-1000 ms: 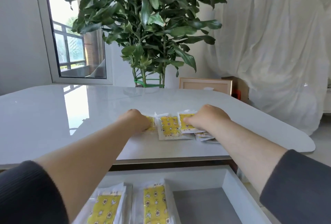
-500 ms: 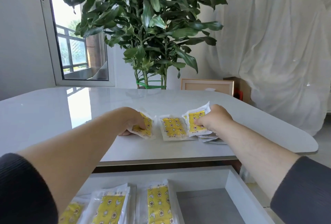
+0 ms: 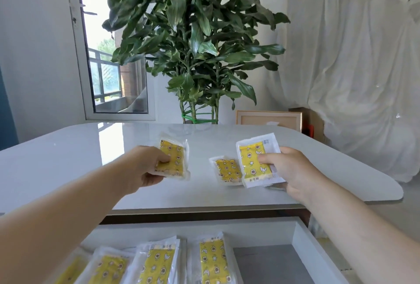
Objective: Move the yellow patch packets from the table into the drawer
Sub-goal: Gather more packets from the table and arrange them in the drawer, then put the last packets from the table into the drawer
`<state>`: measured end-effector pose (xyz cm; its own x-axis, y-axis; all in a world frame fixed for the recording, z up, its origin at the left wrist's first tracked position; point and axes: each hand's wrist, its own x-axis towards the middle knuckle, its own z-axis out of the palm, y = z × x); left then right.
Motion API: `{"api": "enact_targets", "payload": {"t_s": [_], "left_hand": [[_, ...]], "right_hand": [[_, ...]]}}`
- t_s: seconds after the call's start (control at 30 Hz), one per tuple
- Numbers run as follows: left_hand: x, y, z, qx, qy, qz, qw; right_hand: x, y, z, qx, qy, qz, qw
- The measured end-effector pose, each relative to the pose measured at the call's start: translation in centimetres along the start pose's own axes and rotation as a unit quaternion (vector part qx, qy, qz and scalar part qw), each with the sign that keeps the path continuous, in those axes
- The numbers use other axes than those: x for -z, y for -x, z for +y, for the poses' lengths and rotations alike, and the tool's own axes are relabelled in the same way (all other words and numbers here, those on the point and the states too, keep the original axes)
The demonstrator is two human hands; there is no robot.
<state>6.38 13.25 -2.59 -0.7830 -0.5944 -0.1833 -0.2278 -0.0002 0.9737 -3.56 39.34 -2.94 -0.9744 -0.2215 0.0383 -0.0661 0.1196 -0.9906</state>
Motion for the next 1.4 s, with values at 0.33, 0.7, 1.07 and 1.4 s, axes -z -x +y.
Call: {"api": "enact_targets", "payload": {"t_s": [0.33, 0.7, 1.07, 1.4], "left_hand": [[3.2, 8.3, -7.0, 0.067, 0.058, -0.101, 0.991], [2.2, 7.2, -10.5, 0.169, -0.106, -0.196, 0.96], [3.1, 4.4, -12.4, 0.176, -0.347, -0.116, 0.914], [2.3, 5.4, -11.8, 0.058, -0.588, -0.06, 0.805]], "right_hand": [[-0.5, 4.9, 1.3, -0.101, -0.091, -0.104, 0.985], [-1.2, 5.8, 1.0, -0.125, -0.117, -0.114, 0.979], [-1.8, 6.5, 0.8, -0.119, -0.125, -0.129, 0.976], [-1.9, 6.7, 0.9, -0.14, -0.108, -0.177, 0.968]]}}
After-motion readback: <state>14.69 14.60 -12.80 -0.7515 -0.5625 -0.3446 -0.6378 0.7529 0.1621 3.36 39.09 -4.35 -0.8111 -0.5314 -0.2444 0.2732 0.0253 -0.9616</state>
